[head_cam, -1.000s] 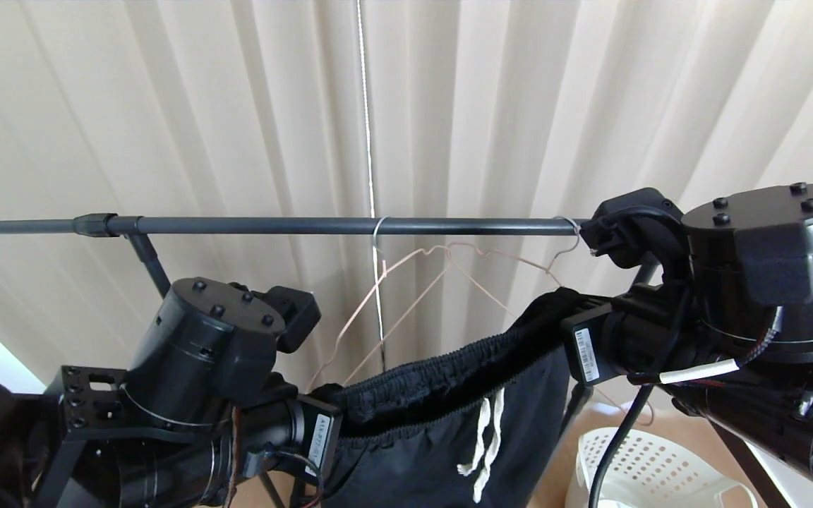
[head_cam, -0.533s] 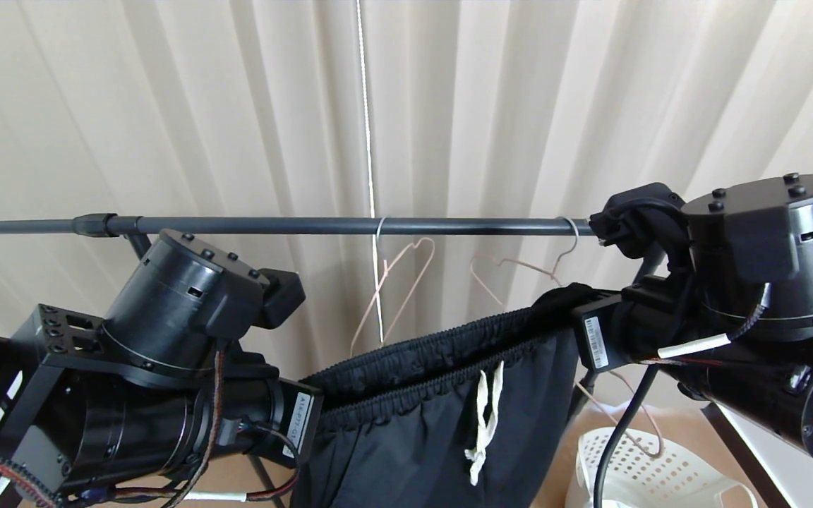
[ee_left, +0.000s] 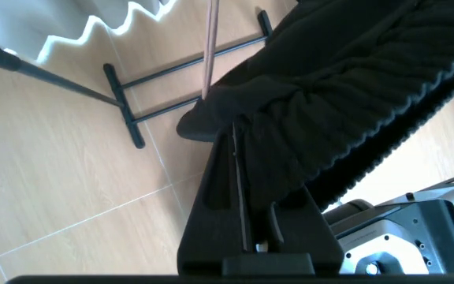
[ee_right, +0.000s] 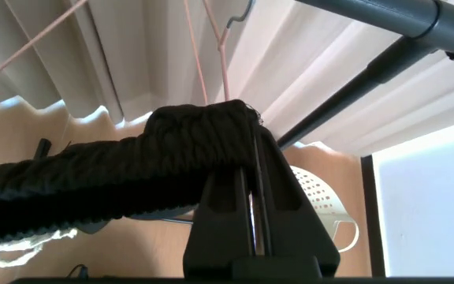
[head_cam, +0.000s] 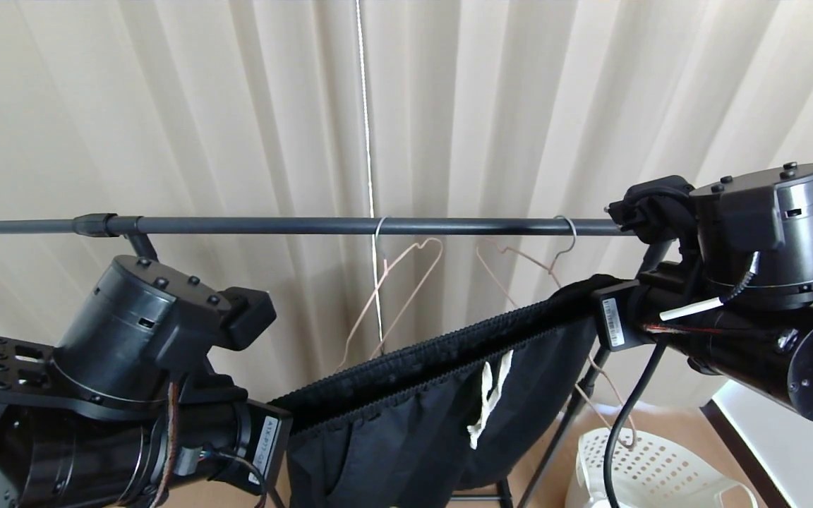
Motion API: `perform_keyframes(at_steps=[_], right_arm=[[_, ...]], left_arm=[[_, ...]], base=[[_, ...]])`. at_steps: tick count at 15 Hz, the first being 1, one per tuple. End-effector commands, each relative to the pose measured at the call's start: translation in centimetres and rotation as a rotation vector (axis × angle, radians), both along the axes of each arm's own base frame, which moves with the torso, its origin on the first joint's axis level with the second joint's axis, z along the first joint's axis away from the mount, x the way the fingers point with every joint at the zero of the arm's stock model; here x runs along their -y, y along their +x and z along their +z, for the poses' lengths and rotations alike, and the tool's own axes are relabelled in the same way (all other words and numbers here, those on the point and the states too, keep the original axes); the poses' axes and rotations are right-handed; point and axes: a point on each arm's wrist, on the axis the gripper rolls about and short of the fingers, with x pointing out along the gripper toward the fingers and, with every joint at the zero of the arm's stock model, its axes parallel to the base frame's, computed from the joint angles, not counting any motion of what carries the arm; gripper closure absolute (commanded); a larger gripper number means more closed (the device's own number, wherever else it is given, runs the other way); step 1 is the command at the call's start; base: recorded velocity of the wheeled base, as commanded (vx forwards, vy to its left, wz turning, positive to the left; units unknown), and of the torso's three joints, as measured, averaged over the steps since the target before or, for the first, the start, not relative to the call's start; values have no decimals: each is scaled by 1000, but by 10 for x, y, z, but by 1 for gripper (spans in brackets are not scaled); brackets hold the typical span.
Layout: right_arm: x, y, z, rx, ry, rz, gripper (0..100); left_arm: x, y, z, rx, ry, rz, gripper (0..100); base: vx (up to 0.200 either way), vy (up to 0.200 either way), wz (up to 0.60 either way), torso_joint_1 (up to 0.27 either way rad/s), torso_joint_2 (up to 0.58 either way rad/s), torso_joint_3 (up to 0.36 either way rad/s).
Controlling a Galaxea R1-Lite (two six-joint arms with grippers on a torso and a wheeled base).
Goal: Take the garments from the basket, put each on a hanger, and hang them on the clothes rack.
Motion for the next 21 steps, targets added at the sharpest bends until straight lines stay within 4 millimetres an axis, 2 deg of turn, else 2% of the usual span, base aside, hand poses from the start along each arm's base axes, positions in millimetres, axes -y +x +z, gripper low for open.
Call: perform_keyframes(at_steps=[1,6,10,11,14,19,21], right_arm=[[1,2,-1,-4,-4,-5,100],[4,-3,-6,-25,-18,3,100],[6,-41,7,-38,-33,102,100],[6,-57,10,-45,-40,155,100],[5,-79,10,-73,-58,232,100],[9,-95,-4,-107,-80,279,100],[8,-104,-9,-129,-109,324,100]], left_arm=[[-8,-6,1,8,-5,8,100],[-5,-10,1,11,-16,-15,100],[2,-6,17,60,-41,-49,100],[4,-4,23,83,-51,-85,100],[19,10,29,95,-95,-123,100],[36,32,44,144,-122,-123,100],[50,48,53,168,-140,-126,100]], base=[[0,0,0,0,0,0],[0,0,0,0,0,0],[0,0,0,0,0,0],[0,0,0,0,0,0],[0,0,0,0,0,0],[0,0,0,0,0,0],[0,0,0,0,0,0]])
